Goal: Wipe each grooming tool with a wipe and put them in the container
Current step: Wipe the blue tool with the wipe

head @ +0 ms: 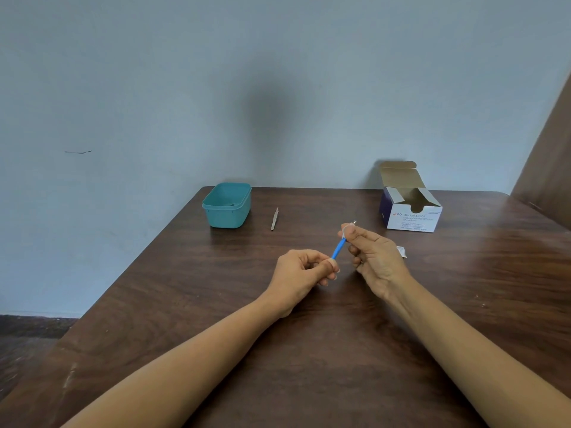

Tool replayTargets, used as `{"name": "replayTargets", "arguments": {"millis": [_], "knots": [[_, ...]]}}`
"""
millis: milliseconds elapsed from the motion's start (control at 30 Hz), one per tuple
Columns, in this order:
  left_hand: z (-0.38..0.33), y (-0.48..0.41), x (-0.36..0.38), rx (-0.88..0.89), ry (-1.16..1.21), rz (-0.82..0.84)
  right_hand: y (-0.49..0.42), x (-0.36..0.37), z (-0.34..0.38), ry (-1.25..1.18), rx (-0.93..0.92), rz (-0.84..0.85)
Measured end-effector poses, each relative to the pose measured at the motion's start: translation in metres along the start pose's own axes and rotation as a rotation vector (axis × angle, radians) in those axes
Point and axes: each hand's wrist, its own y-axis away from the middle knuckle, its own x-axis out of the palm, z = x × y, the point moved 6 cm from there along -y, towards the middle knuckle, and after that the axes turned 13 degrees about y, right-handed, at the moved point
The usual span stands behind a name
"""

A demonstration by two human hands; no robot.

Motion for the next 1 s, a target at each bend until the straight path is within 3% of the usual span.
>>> {"name": "replayTargets", "arguments": {"millis": [467, 1000], "knots": [[-0.001, 0.001, -0.003, 0.050, -0.125, -0.037, 0.013, 0.012, -0.001, 0.121, -0.080, -0.082], [0.000, -0.003, -0.004, 0.022, -0.030, -0.044, 0.009, 0.014, -0.004, 0.235, -0.112, -0.076]]}}
